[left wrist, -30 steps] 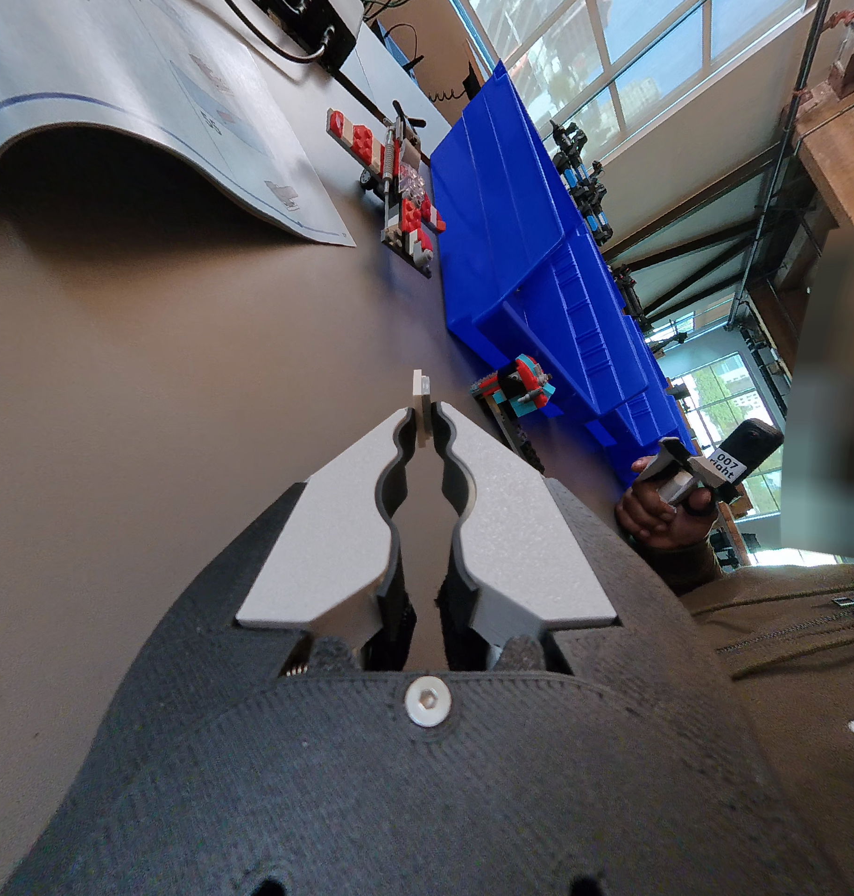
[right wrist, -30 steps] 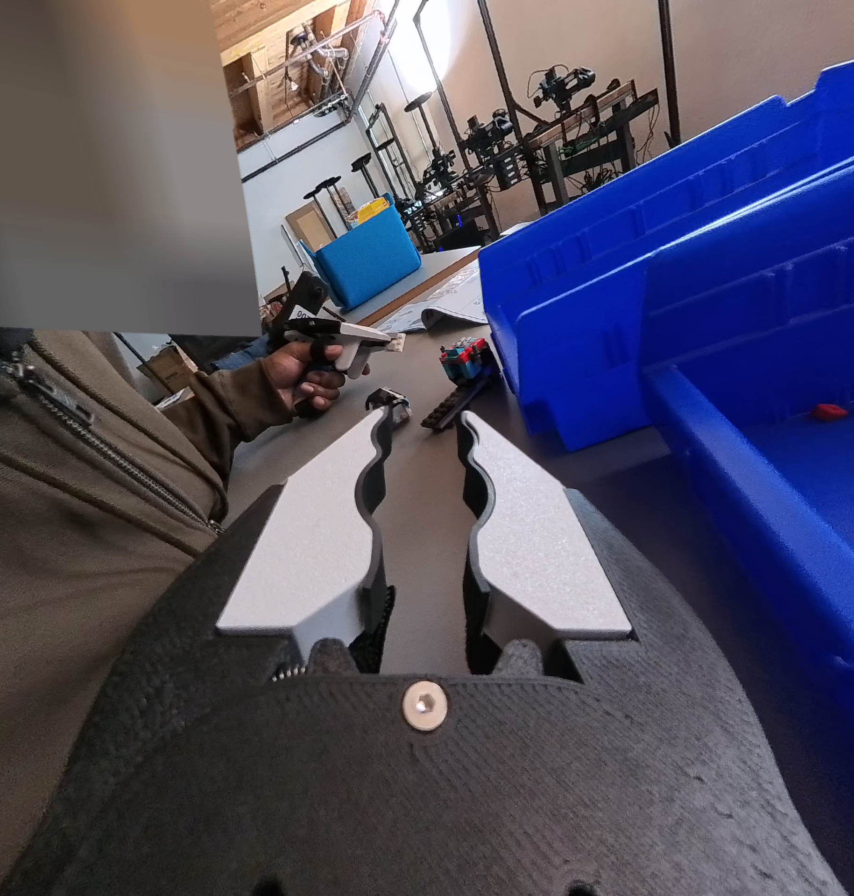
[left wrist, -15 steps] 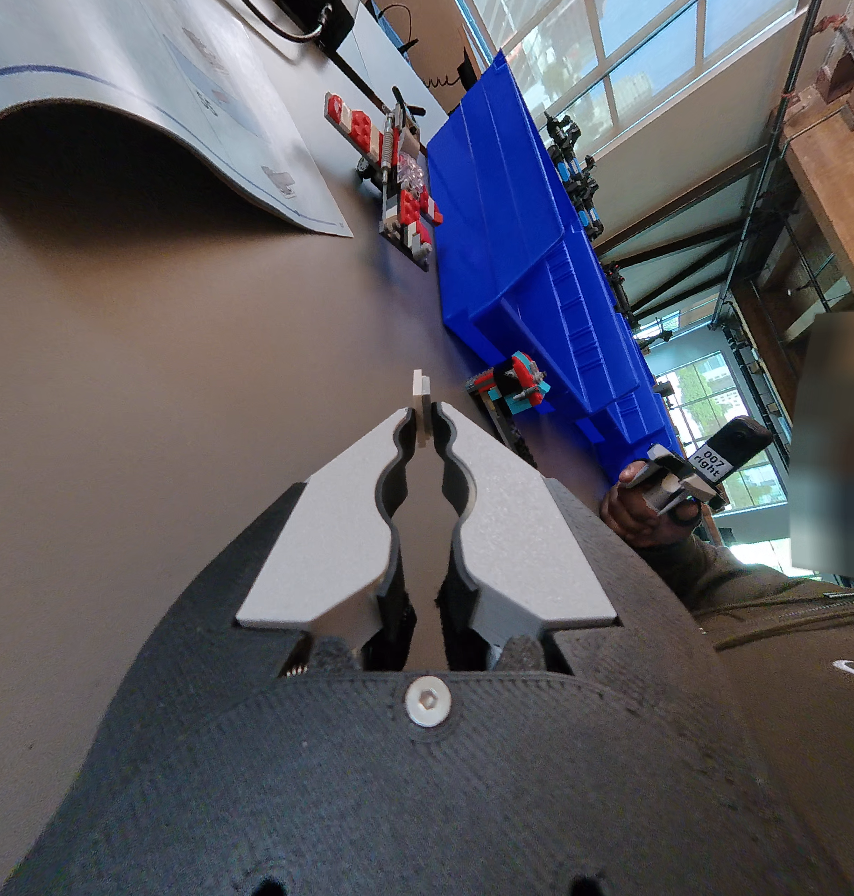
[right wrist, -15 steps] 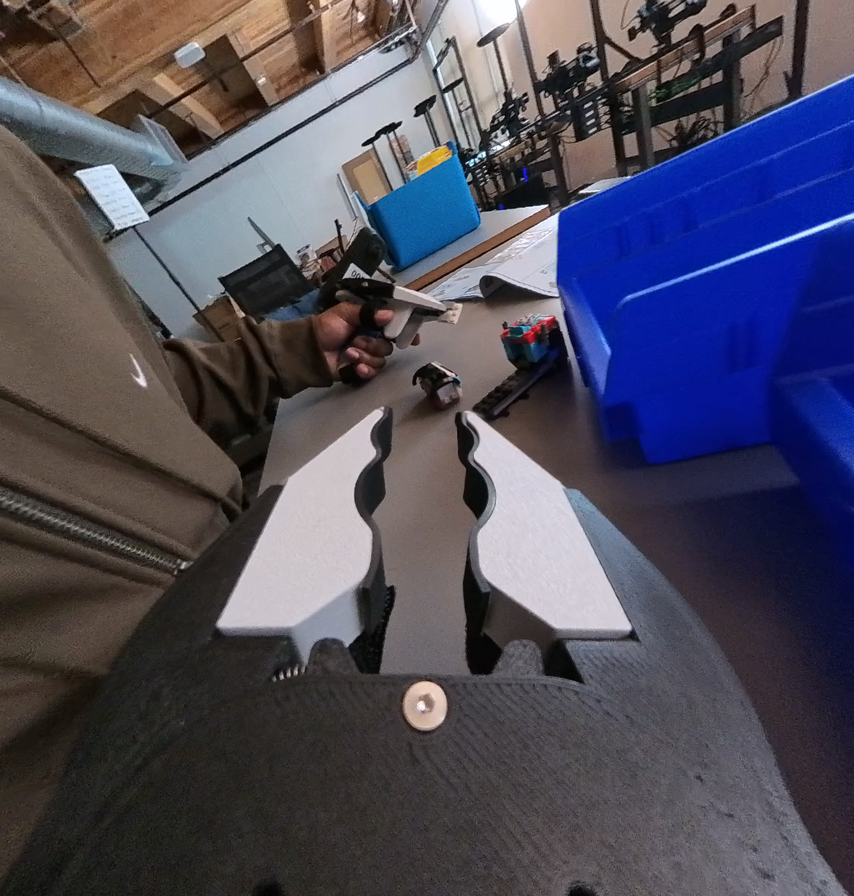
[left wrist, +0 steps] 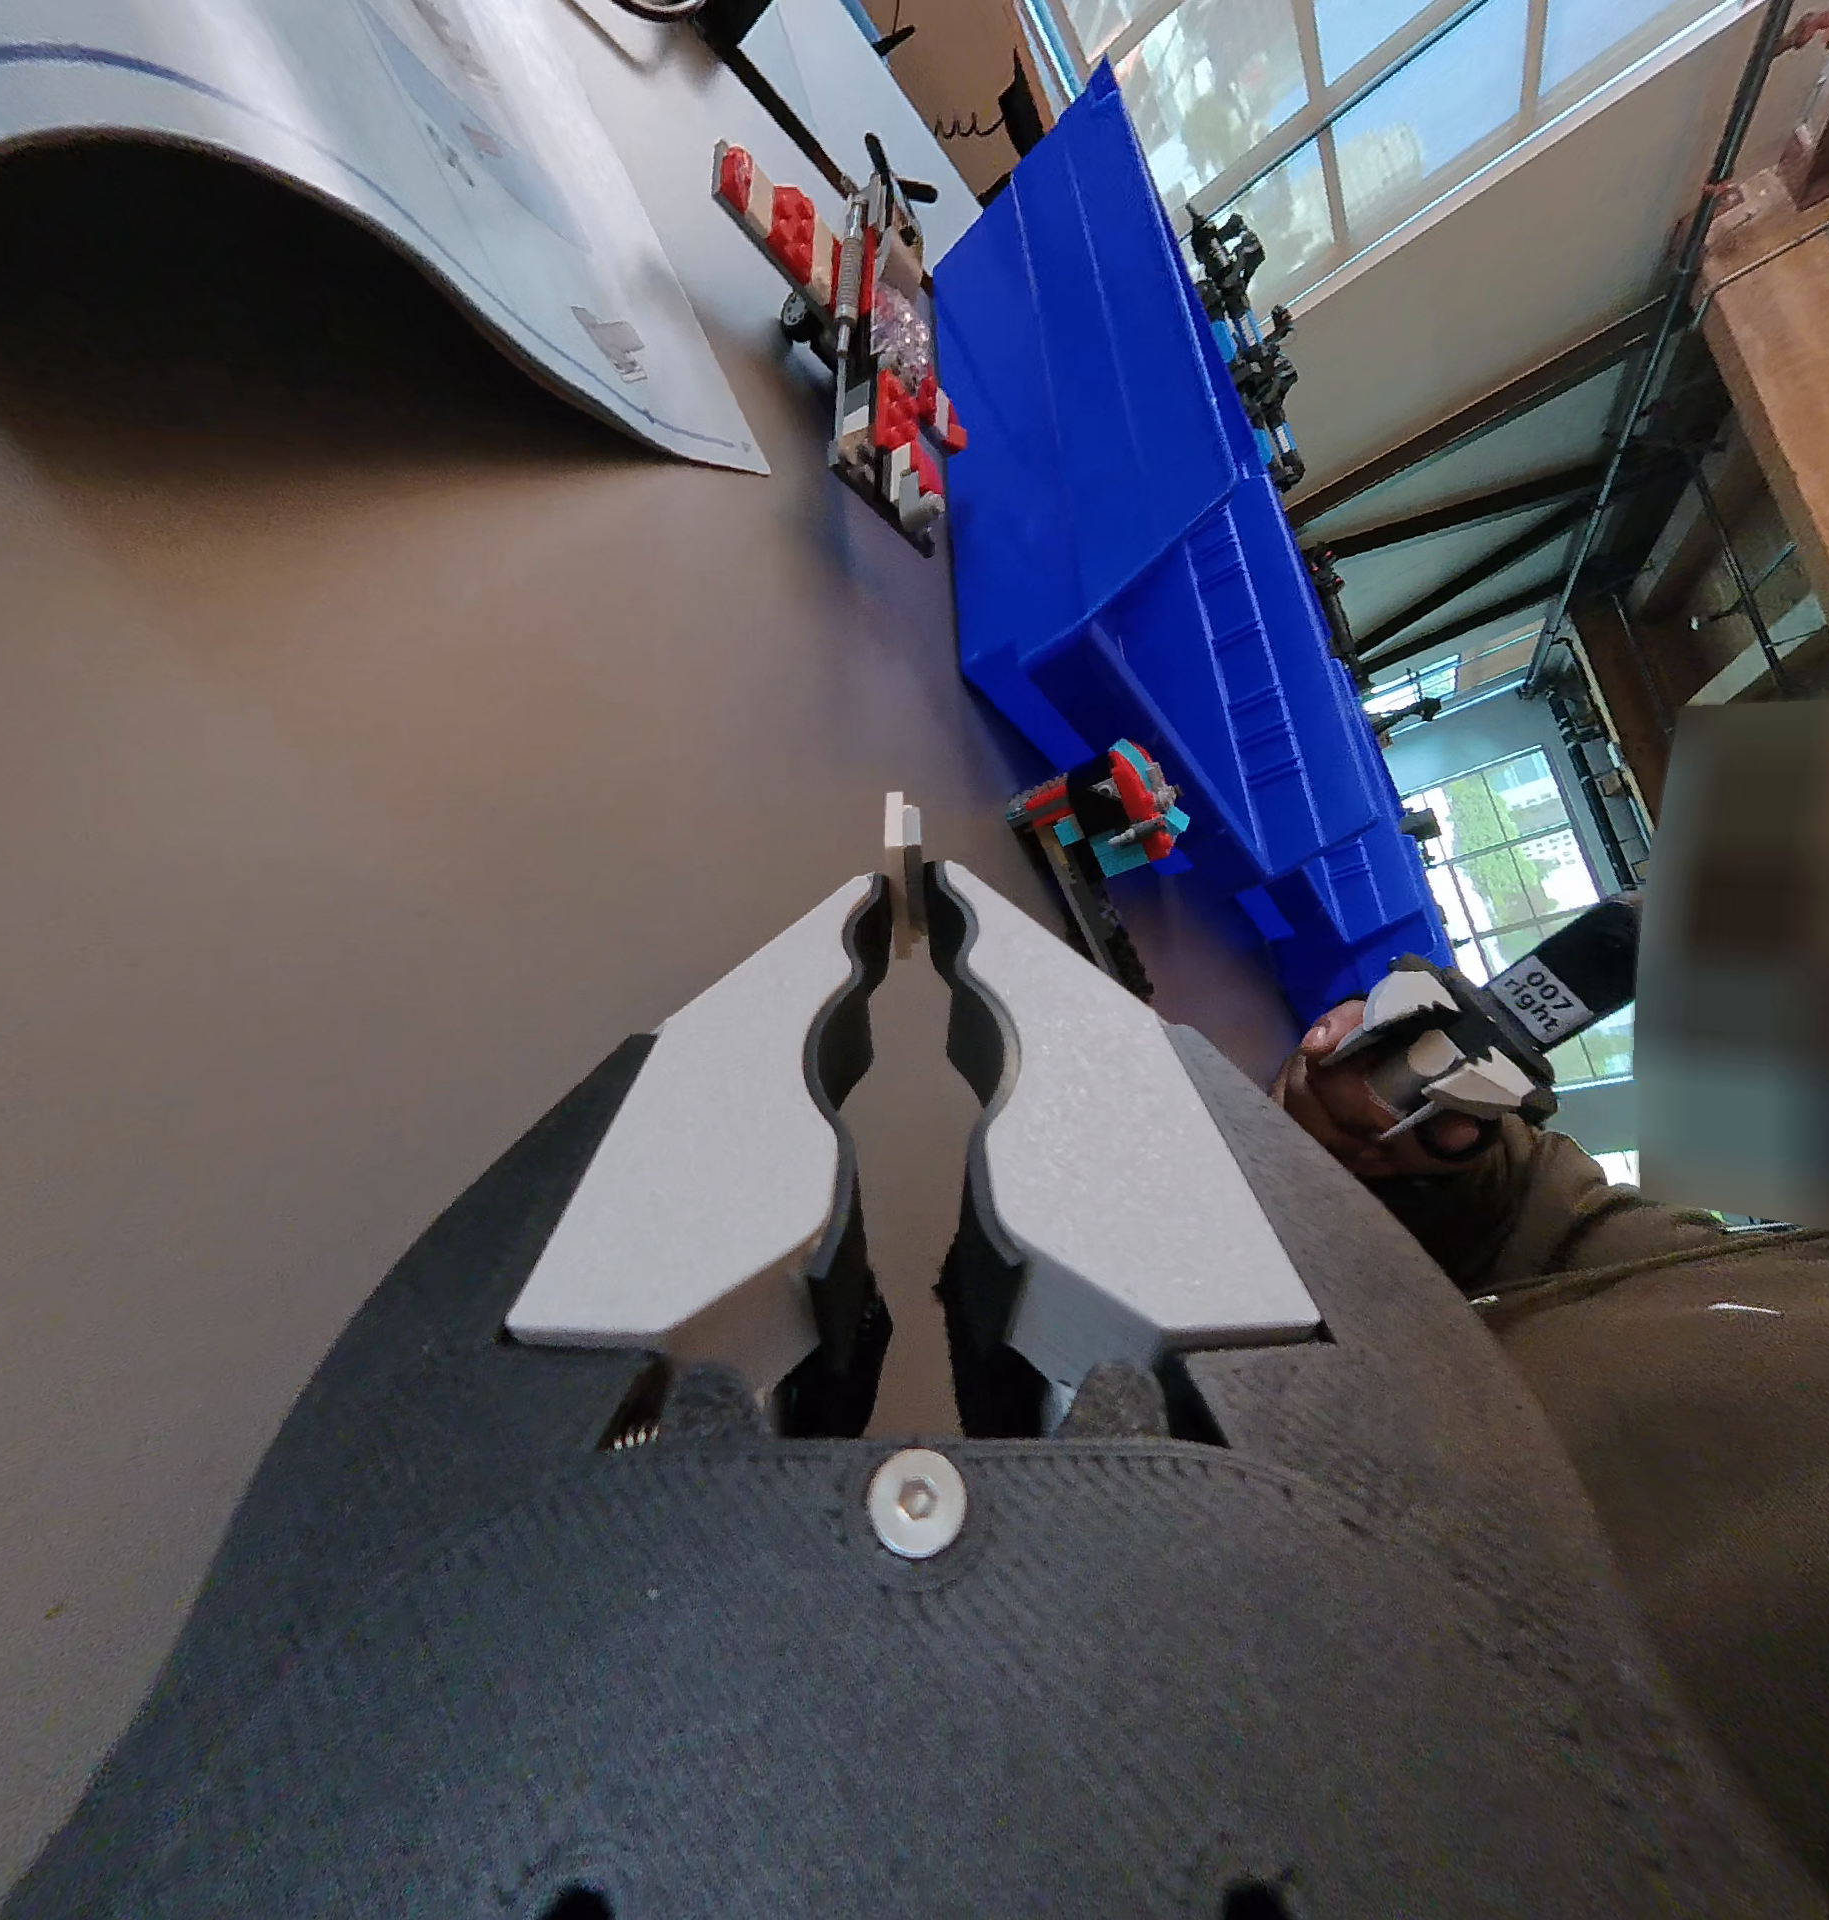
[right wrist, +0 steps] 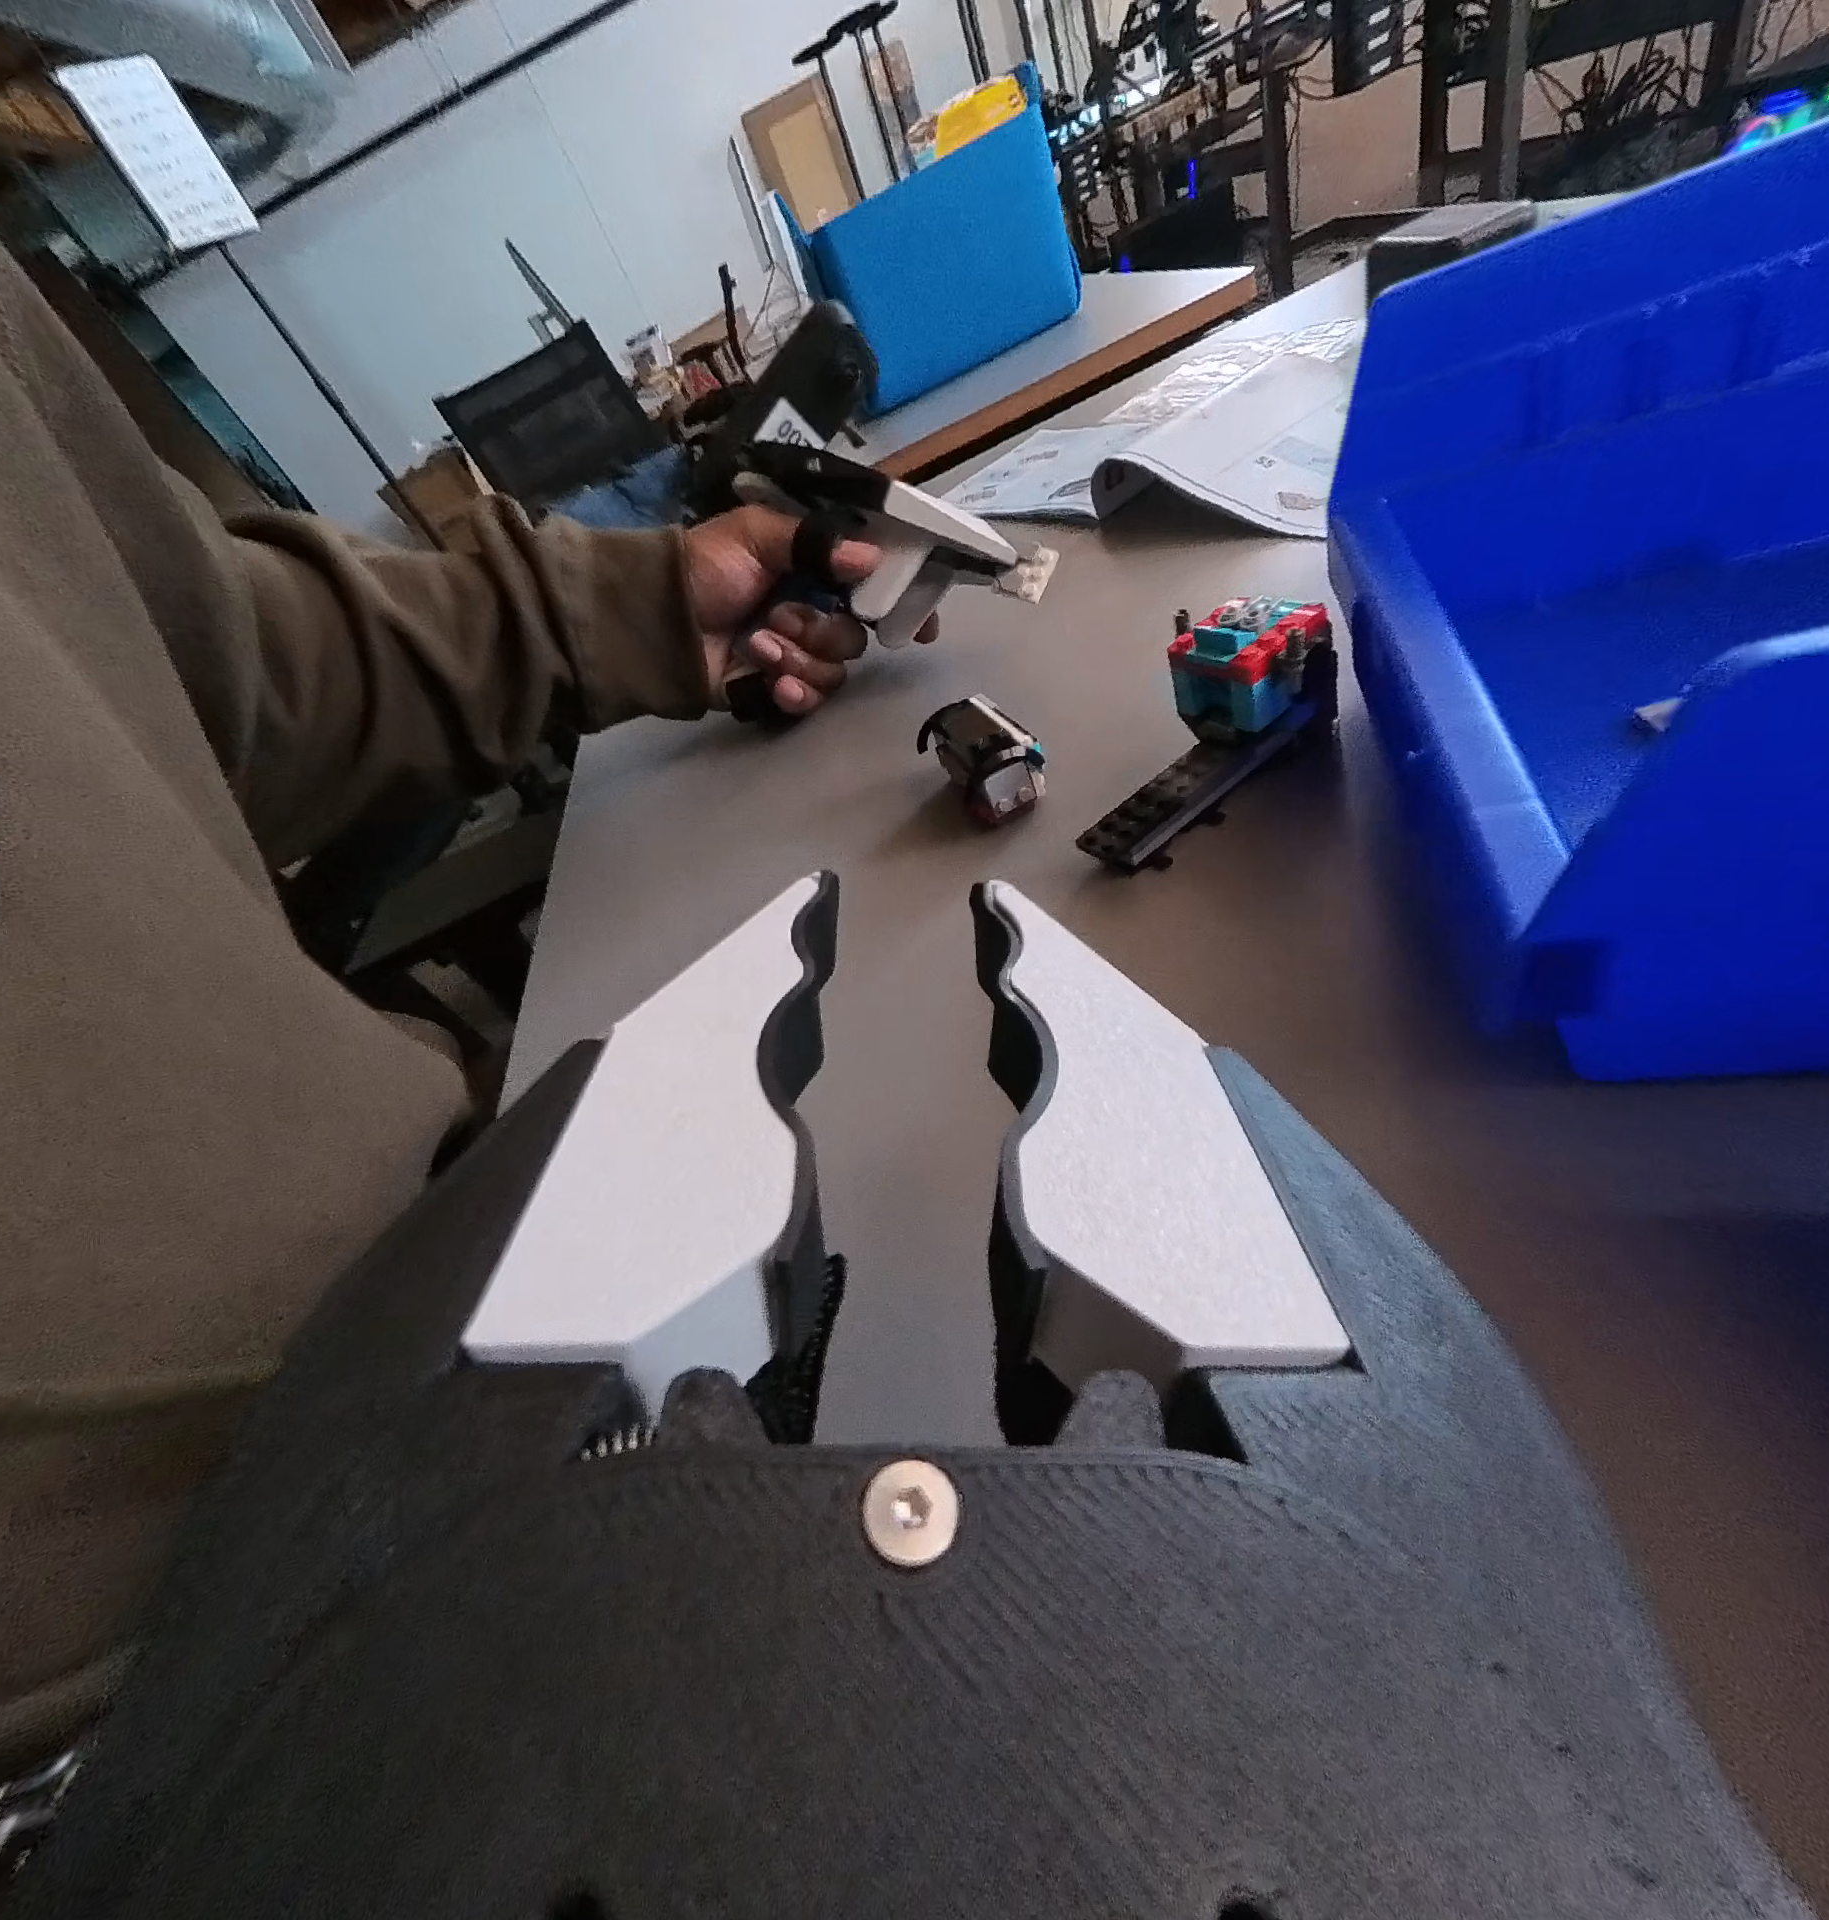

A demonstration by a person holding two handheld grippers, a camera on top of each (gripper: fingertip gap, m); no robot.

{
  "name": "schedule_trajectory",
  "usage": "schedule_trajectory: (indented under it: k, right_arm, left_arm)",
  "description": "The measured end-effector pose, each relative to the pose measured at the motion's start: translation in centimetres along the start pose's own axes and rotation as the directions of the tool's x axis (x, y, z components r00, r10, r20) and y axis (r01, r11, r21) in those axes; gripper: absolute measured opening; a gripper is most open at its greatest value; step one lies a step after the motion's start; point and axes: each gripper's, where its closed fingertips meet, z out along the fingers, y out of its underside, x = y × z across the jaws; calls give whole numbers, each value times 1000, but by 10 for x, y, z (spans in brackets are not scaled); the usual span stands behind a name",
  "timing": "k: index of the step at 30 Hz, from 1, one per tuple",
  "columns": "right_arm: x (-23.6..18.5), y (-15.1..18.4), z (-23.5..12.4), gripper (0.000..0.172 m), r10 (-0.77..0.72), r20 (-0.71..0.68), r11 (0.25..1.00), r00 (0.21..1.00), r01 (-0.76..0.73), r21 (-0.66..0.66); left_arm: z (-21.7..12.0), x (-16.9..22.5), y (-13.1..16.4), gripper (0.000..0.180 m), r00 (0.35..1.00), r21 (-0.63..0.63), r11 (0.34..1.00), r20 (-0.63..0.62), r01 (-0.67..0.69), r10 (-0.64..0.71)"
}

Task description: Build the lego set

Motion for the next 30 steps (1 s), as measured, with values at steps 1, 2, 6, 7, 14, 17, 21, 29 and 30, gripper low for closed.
schedule_trajectory:
  k: [1,2,6,7,14,17,21,29,30]
  right_arm:
    - [-2,1,2,27,-13,-1,1000,1000,13,-7]
    - [-3,2,3,27,-26,-1,1000,1000,26,-11]
    - [-7,5,10,26,-67,-14,997,998,66,-41]
    - [-8,6,13,26,-76,-21,996,997,75,-49]
    - [-10,21,25,28,-149,-43,978,988,140,-155]
    - [-16,22,23,29,-112,26,981,993,114,-155]
    - [-18,14,16,29,-15,106,994,994,26,-102]
    - [-12,1,4,30,51,112,999,992,-50,-10]
    - [-11,0,2,30,57,111,998,992,-58,0]
  left_arm:
    - [0,0,1,7,1000,-3,1000,4,-5,5]
    - [1,0,1,7,1000,-5,1000,5,-10,10]
    - [-1,3,0,7,1000,6,1000,-5,-29,29]
    - [-1,4,1,7,999,4,999,-9,-33,33]
    - [1,5,3,7,999,-8,999,-9,-44,44]
    - [1,5,4,7,999,-13,999,-15,-38,38]
    - [2,2,4,8,1000,-20,999,-1,-25,25]
    - [5,-2,7,8,1000,-55,998,7,13,-12]
    - [5,-3,8,8,1000,-60,998,6,16,-16]
